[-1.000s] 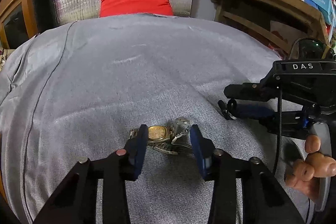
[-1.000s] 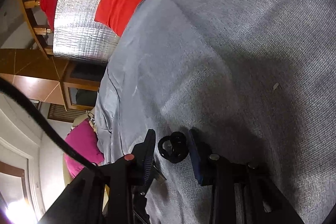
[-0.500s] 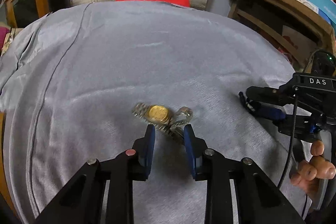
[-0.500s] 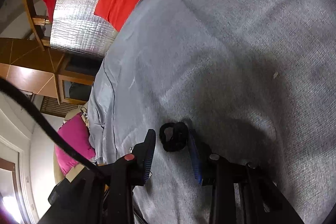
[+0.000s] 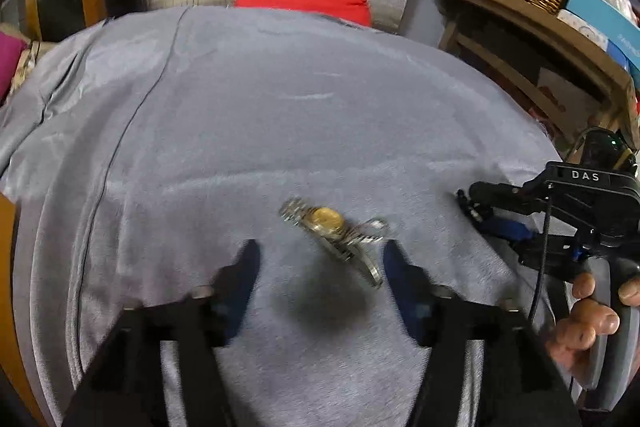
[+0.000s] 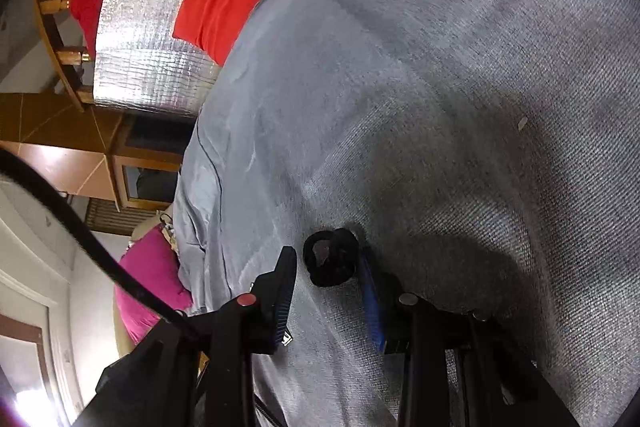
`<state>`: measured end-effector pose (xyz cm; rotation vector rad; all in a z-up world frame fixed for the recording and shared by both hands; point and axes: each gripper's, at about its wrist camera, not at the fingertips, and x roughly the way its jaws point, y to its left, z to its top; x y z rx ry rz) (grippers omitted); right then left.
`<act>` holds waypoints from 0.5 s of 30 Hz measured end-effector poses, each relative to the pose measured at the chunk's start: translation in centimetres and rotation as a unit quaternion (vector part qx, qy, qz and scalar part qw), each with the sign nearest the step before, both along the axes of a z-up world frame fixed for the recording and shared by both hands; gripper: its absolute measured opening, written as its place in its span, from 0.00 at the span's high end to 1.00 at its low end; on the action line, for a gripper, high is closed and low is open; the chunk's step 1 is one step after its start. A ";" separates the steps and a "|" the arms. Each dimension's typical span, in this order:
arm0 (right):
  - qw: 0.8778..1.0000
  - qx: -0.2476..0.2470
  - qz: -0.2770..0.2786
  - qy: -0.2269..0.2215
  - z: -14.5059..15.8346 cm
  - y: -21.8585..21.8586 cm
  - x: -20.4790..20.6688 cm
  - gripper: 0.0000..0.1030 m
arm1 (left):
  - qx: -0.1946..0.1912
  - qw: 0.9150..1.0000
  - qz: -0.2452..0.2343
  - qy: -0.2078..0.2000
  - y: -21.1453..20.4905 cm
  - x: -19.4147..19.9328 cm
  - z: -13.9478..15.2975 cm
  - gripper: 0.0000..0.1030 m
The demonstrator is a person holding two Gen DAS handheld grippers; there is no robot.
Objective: Organize jewelry
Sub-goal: 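Close the left gripper on the gold watch band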
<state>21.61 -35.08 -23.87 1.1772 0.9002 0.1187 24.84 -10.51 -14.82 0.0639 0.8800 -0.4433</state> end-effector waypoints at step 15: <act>1.000 0.004 0.010 0.000 -0.3 -0.5 -0.3 0.73 | 0.053 0.998 0.037 0.007 -2.9 1.3 -2.0 0.65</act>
